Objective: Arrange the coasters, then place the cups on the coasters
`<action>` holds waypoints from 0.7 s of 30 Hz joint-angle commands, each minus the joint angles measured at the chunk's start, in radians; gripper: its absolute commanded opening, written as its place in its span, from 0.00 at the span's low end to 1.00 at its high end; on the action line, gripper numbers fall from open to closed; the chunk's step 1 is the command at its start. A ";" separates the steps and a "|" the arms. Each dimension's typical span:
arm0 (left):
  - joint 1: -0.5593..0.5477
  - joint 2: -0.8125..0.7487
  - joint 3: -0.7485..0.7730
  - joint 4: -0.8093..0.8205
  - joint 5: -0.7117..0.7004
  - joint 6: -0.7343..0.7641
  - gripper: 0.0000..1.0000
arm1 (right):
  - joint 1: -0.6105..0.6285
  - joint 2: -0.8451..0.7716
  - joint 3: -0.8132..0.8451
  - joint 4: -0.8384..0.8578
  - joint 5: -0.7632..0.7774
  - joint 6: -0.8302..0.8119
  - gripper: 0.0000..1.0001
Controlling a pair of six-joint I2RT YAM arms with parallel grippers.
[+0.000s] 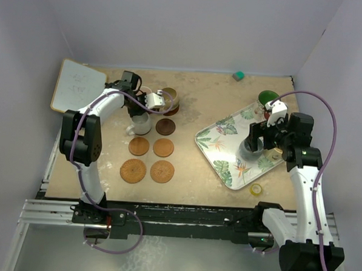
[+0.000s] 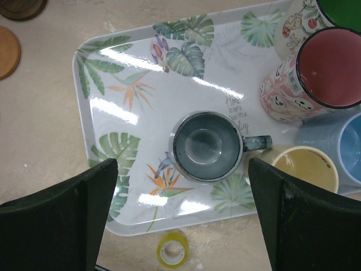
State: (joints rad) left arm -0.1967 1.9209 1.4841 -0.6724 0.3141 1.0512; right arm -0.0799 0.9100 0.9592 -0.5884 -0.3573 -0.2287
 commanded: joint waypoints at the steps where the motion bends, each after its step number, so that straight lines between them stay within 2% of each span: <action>1: 0.010 -0.015 0.055 0.026 0.018 0.035 0.03 | -0.004 0.000 0.003 0.024 -0.017 -0.013 1.00; 9: 0.010 -0.010 0.054 0.027 0.015 0.046 0.05 | -0.004 0.001 0.003 0.024 -0.019 -0.015 1.00; 21: 0.010 -0.023 0.054 0.024 0.012 0.050 0.20 | -0.004 0.004 0.002 0.024 -0.019 -0.018 1.00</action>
State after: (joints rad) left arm -0.1967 1.9263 1.4872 -0.6724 0.3058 1.0847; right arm -0.0799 0.9100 0.9592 -0.5880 -0.3576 -0.2359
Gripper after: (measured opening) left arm 0.171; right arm 0.998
